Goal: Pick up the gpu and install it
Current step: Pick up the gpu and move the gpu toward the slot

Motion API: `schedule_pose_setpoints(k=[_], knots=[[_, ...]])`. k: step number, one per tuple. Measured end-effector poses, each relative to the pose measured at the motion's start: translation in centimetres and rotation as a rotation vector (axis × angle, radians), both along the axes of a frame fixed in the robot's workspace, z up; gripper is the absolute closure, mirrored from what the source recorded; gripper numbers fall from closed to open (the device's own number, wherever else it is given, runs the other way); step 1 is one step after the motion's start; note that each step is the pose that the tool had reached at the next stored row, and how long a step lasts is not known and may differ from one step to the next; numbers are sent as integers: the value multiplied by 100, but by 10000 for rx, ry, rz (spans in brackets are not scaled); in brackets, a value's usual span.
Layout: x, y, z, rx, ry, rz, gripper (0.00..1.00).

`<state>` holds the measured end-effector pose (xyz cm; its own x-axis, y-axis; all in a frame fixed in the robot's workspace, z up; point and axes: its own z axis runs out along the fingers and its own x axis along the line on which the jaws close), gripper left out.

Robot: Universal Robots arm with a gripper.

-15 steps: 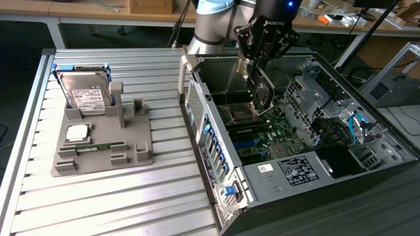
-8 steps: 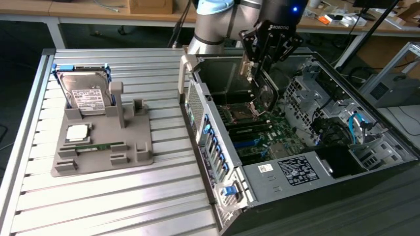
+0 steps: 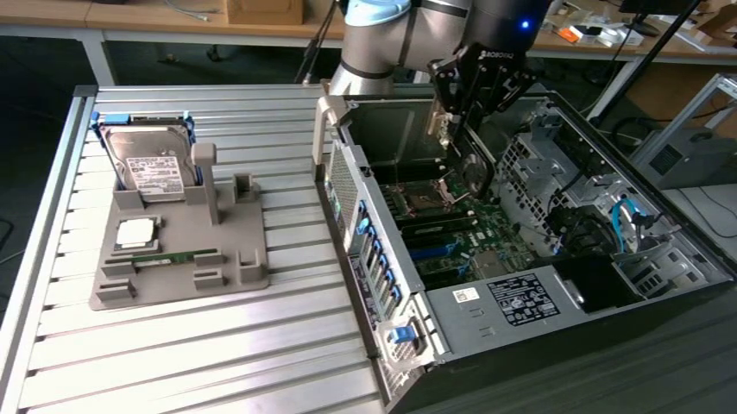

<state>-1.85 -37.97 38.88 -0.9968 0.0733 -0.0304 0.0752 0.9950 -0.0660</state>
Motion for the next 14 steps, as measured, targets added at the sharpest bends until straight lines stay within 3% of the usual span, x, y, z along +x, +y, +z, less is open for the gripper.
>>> schedule_pose_setpoints(k=[14], knots=[[188,-4,-114,-8,0,0,73]])
